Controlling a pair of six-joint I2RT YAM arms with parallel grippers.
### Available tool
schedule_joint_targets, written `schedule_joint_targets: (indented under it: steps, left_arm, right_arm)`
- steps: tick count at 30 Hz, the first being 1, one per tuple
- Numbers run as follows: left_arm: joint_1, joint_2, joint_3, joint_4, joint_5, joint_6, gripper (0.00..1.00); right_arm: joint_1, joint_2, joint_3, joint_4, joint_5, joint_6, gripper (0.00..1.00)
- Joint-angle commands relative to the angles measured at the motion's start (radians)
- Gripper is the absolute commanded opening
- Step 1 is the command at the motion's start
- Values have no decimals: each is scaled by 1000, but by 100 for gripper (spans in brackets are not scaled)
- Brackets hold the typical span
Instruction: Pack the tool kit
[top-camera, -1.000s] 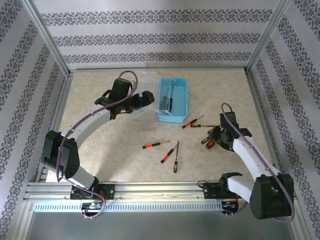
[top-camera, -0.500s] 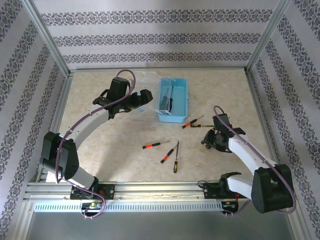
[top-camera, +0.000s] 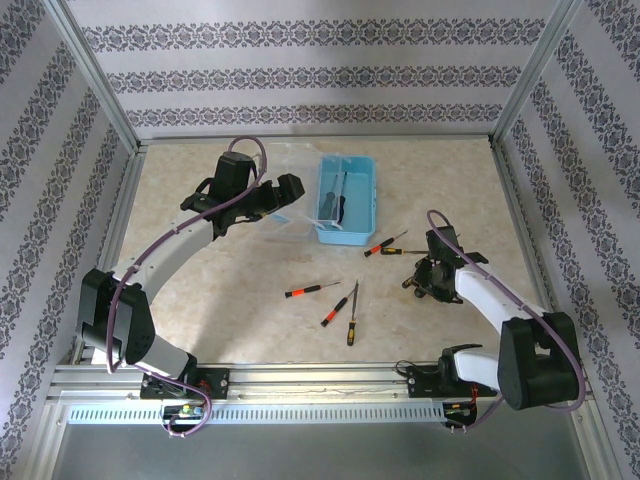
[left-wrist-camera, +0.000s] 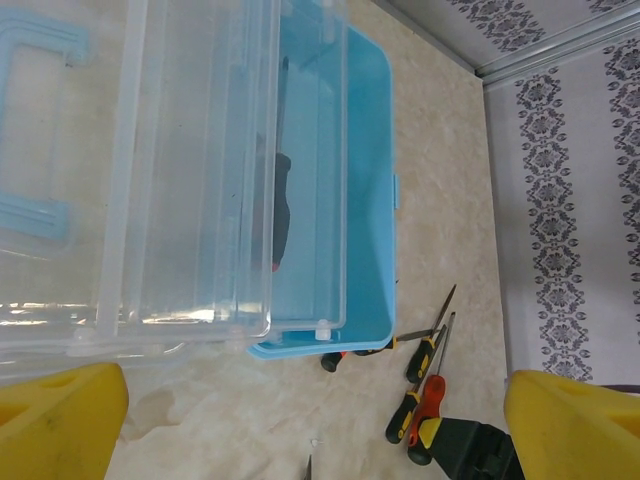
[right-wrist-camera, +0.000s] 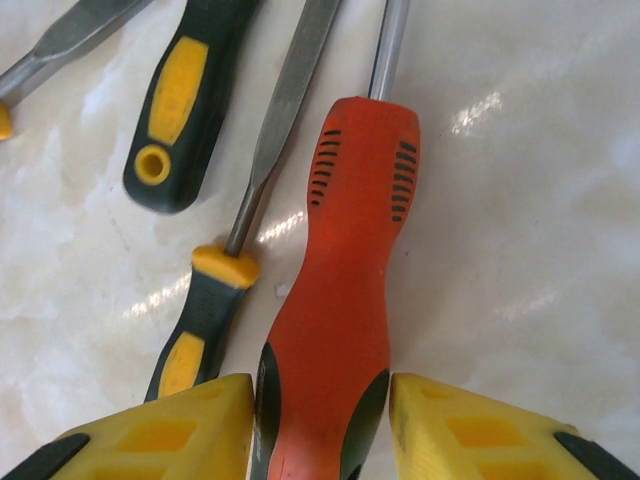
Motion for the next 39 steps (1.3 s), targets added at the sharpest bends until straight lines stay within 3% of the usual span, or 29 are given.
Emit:
schedule_joint_targets:
  steps: [1,12,21,27,33,39]
  left_arm:
    - [12,-34,-14,45,16,-14,96]
    - [13,-36,-15,36,-5,1,96]
    - [13,-48,-12,31,-15,9,96]
    - [16,-39,-5,22,-25,20,96]
    - [35,-42,-5,15,-40,34,97]
    - [94,-50,-12,24,-37,19,97]
  right_arm:
    - [-12,35,18,15,18,-6,40]
    - [-25,-37,-10,14,43,-14,26]
    - [-22,-196,-23,-59,69,-36,23]
    - [12,-236,60,-103,59,-62,21]
    - [194,-91,248,-72,84,-95,21]
    - [334,197,541,-57,115,-196,20]
